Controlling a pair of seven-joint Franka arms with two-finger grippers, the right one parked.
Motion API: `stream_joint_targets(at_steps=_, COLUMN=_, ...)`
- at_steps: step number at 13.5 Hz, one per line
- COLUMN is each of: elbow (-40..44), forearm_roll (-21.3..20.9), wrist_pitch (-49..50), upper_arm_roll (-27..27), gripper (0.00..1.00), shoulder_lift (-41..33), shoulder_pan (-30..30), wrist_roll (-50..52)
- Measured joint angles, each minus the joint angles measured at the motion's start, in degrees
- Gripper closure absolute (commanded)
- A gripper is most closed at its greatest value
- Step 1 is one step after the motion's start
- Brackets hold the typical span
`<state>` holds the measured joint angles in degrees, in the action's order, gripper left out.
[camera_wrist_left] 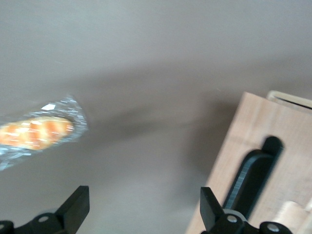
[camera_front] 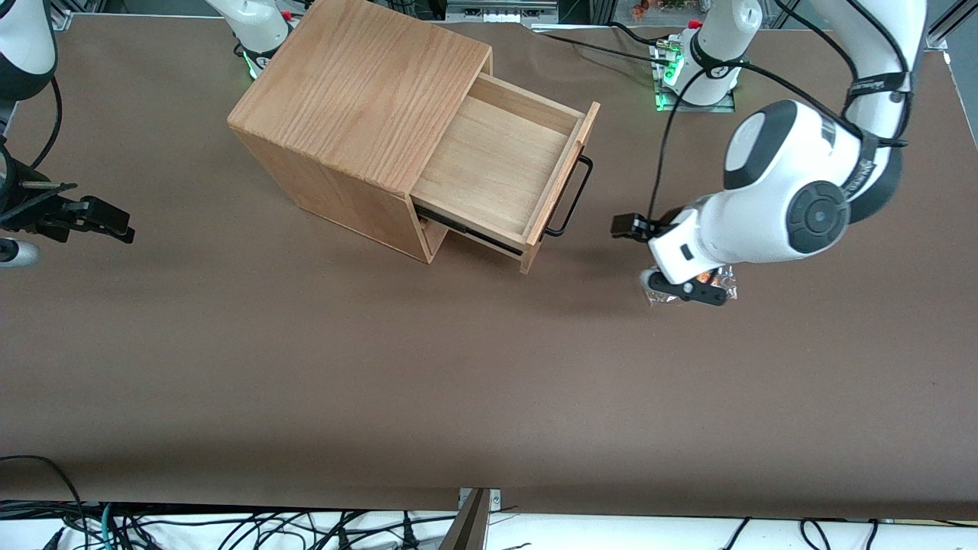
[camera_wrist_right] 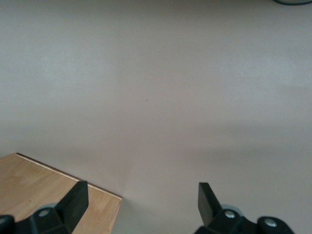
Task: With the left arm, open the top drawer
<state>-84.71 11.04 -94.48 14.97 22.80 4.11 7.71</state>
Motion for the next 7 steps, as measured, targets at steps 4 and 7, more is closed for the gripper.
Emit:
stream_joint_targets(at_steps=4, elbow=1.26, forearm_roll=-6.05, wrist_pitch=0.50, upper_arm_roll=-0.08, gripper=0.00, shoulder_lift=-0.70, shoulder_pan=-1.46, wrist_roll=0.02)
stream_joint_targets(at_steps=7, elbow=1.43, forearm_roll=-6.74, wrist_pitch=0.61, upper_arm_roll=-1.58, gripper=0.00, shoulder_lift=-1.32, shoulder_pan=-1.46, wrist_roll=0.05)
